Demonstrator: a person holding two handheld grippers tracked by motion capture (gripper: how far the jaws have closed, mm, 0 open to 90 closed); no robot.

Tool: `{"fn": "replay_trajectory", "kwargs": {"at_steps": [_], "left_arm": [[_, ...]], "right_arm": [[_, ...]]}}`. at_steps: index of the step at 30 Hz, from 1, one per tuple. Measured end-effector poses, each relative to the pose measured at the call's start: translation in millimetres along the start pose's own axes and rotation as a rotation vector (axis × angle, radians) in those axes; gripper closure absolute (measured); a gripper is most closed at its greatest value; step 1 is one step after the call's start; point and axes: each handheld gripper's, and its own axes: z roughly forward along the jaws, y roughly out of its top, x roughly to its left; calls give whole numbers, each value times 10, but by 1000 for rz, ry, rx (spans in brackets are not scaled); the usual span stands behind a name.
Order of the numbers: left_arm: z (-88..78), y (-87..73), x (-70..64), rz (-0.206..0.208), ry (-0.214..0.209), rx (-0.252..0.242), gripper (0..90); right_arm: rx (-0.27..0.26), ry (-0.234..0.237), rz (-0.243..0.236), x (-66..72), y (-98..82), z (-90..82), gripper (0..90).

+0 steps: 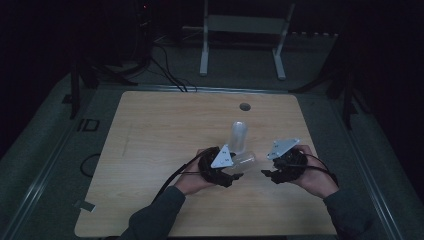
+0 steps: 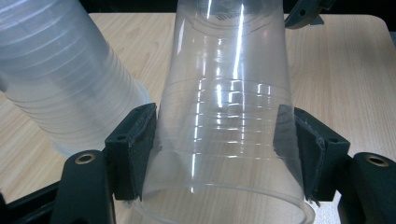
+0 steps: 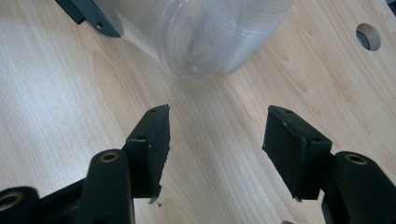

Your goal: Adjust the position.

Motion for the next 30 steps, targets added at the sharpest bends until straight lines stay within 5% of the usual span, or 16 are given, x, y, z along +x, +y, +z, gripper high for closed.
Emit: {"fn": "replay_trajectory", "kwargs": {"at_steps": [30], "left_arm": [[-17,51,-4,88,-66,98,311]], "right_arm": [[76,70,-103,79,121,-16,360]]}}
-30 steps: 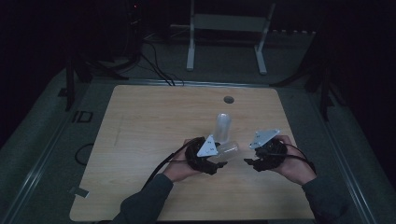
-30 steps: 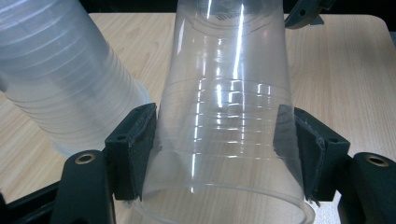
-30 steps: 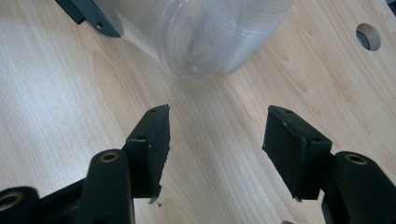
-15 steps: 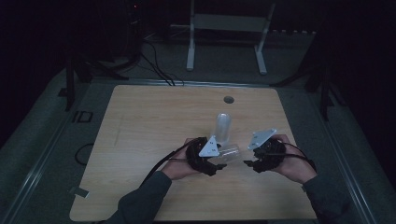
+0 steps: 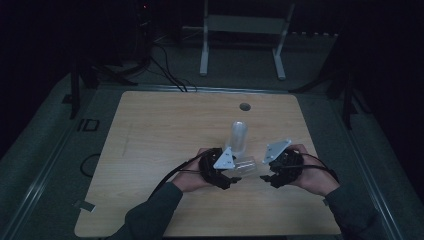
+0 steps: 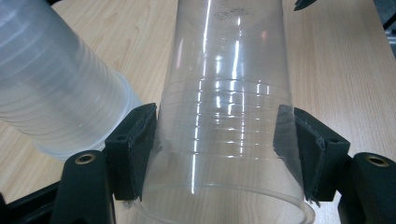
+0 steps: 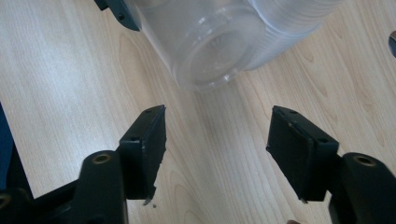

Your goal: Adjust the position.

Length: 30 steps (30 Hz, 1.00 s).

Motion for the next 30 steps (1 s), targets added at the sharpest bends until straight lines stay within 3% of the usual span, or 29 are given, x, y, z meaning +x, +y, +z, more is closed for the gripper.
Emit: {"fn": "replay_trajectory", "kwargs": {"at_steps": [3,10,30], "left_arm": [[18,16,-19,18,-8,20,311],[62,43,-54,54,-10,66,311],[97,81,-131,108,-10,101,311]], "right_arm": [[14,18,-32,28,38,16,346],[38,40,-57,45,82,50,344],[74,80,-107,75,184,166,304]]}}
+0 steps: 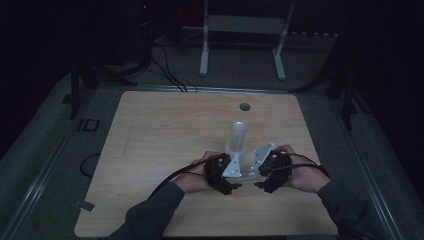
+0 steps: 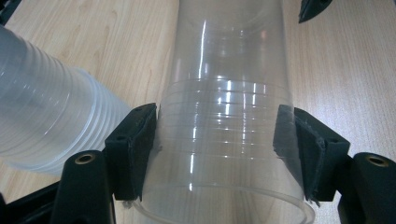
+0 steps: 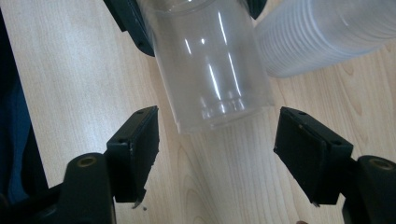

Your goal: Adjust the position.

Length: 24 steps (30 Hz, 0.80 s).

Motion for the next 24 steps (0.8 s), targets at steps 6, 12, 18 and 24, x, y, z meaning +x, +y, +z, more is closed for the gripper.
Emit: {"fn": "replay_trajectory", "kwargs": {"at_steps": [6,12,18,24], "left_arm": [[2,15,-18,10,-15,-13,311],[6,30,-39,18,-25,-21,311],[-7,48,-49,19,-37,-42,311],[-24,56,-45,22,-49,-53,310]], "right_arm": [[3,19,-19,22,21,38,303],[14,33,-29,42,25,72,304],[24,44,-32,60,39,113,322],[30,47,-40,62,45,127,364]]}}
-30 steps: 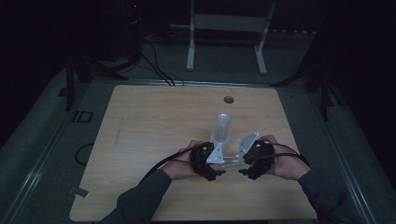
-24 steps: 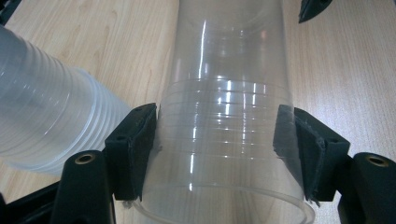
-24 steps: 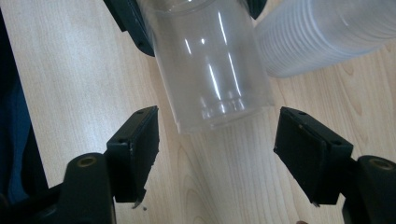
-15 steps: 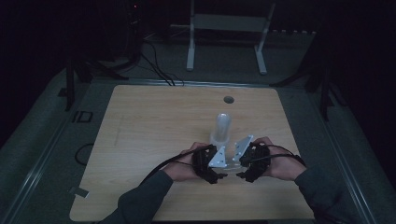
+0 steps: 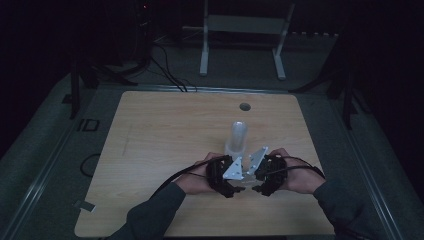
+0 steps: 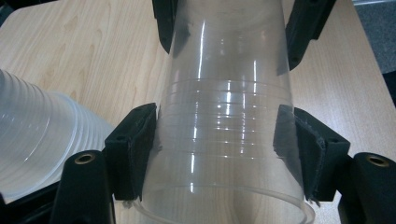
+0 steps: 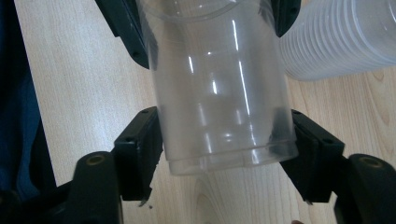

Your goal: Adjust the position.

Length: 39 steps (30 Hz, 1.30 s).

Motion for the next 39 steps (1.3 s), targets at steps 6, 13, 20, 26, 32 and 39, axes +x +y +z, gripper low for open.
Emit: {"fn": "replay_trajectory", "kwargs": {"at_steps": [6,13,20,26,32,39], "left_arm": [[9,4,-9,7,6,2,309],[15,20,-33,2,17,7,286],[-10,29,-14,-30,31,-27,195],[-35,15,-4,-52,26,-50,187],[-77,23,19,-63,27,-72,191],[-144,26,54,-76,47,-101,214]], "right_arm": [[1,1,2,-3,-6,4,384],[-3,0,3,1,-22,14,407],[-11,4,10,-3,-35,27,412],[-13,1,26,-16,-59,43,412],[-22,1,53,-45,-109,60,411],[-32,-1,82,-57,-186,78,411]]}}
